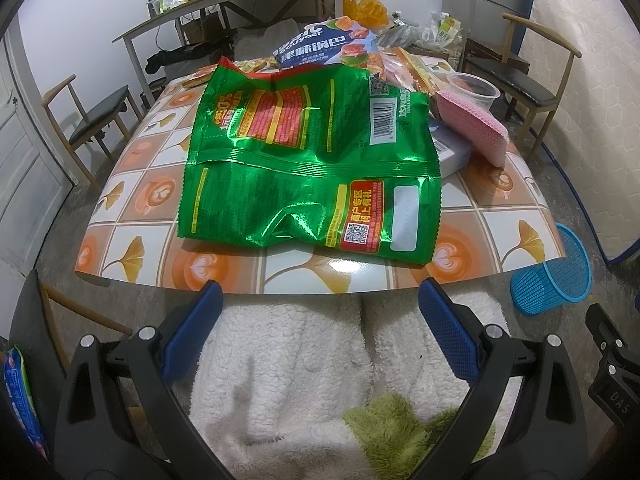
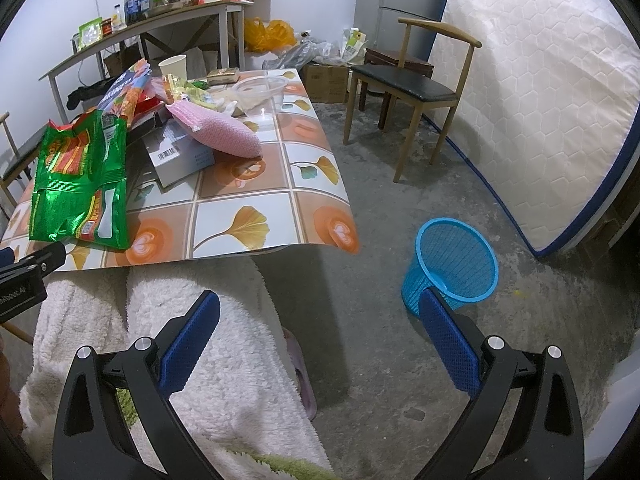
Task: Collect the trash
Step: 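Reach the right gripper to the pink sponge and close on it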
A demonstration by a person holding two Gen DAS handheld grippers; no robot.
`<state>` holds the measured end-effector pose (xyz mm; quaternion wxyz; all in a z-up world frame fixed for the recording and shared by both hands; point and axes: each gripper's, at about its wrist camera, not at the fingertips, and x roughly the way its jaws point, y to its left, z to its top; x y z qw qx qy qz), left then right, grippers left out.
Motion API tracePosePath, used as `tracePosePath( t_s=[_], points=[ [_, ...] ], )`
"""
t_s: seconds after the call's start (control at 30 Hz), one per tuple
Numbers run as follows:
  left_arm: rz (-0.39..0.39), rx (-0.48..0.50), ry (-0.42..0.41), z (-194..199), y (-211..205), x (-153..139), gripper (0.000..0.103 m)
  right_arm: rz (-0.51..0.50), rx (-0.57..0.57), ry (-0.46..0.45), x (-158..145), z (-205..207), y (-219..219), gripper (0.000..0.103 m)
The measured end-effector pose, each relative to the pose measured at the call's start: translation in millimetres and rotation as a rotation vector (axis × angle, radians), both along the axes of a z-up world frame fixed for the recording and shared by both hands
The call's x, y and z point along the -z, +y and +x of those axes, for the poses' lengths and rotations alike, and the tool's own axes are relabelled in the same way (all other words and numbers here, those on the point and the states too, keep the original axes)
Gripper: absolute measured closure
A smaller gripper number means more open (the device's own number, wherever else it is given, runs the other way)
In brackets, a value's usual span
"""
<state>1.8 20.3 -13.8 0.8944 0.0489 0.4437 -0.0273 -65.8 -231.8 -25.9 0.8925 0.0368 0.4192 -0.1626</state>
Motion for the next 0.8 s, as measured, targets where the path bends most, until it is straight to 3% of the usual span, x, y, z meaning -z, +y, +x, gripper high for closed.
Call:
tracePosePath(
  t_s=[0.23,0.47,0.67,0.8],
  points=[
    [0.018,-0.017,0.011,3.9,-3.4,1.6,0.009,0.063,-0.044,-0.016,0.2,9.2,-1.2,0.006],
    [0.024,-0.055,-0.04,14.0,6.6,-5.6,0.009,0.093,-0.093,-0.123,-13.7,21.7,-4.3,0.006],
    [-0.02,-0.093,-0.084,28.3,28.3,-16.7,0.009,0.131,-0.146,-0.213,-19.8,31.6,-7.6,0.006],
    [-0.049,-0.069,-0.099,38.9,38.8,-18.8,0.009,0.197,-0.181,-0.247,-17.2,39.2,-9.5,0.006]
  ],
)
